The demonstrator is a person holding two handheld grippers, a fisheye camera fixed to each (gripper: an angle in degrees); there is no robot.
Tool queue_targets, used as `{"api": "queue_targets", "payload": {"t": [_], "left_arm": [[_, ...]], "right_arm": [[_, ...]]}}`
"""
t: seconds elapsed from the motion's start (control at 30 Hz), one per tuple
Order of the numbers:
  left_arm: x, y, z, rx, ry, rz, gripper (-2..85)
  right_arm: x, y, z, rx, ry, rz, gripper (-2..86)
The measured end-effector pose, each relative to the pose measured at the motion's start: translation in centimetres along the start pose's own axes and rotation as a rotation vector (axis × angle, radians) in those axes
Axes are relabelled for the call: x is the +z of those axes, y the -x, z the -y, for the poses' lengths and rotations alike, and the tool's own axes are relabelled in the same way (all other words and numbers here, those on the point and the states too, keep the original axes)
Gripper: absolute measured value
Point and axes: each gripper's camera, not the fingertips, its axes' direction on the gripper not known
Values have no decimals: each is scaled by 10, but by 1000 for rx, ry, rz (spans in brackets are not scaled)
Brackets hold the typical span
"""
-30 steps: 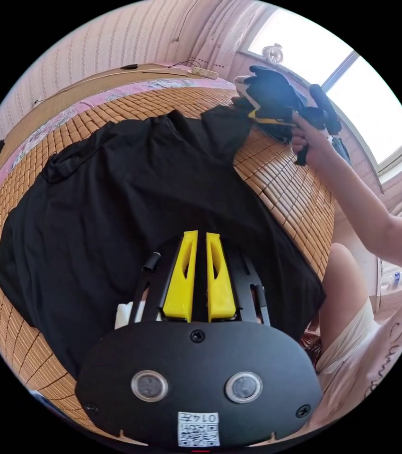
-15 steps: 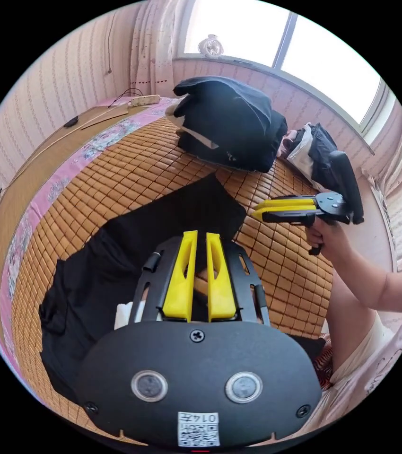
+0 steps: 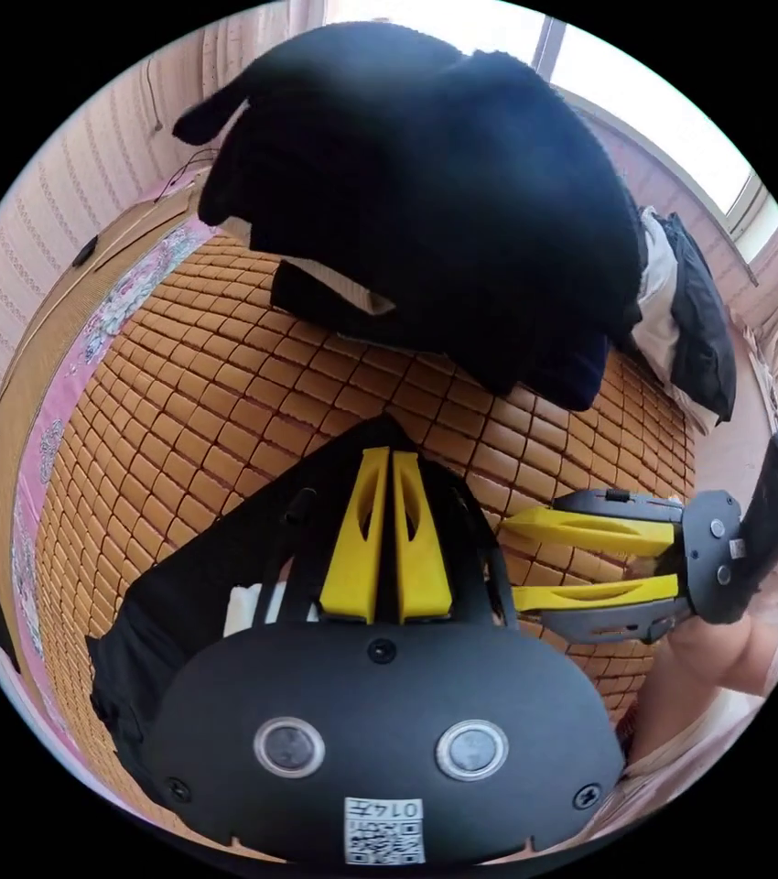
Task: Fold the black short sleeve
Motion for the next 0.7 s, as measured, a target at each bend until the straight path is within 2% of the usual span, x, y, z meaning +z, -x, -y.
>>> {"api": "queue_targets", "payload": {"t": [0.13,0.3,0.47,0.6,0.7], "left_arm": [[-40,-19,-17,159,-105,39,-7],[-90,-38,-47,346,-236,33,-7],[-116,-34,-64,391,-313,65,-8],[-125,-17,-59,342,-361,-1,-9],[-132,-13,-55,345,-399,-12,-9]], "right_arm": [[-13,-14,-8,2,-64,74,138],[-22,-16,-9,-83,-109,62,164],[-17,-20,-4,-90,-61,102,163],[-16,-31,-2,-74,-27,177,91],[-22,-41,-6,-57,-69,240,75]]}}
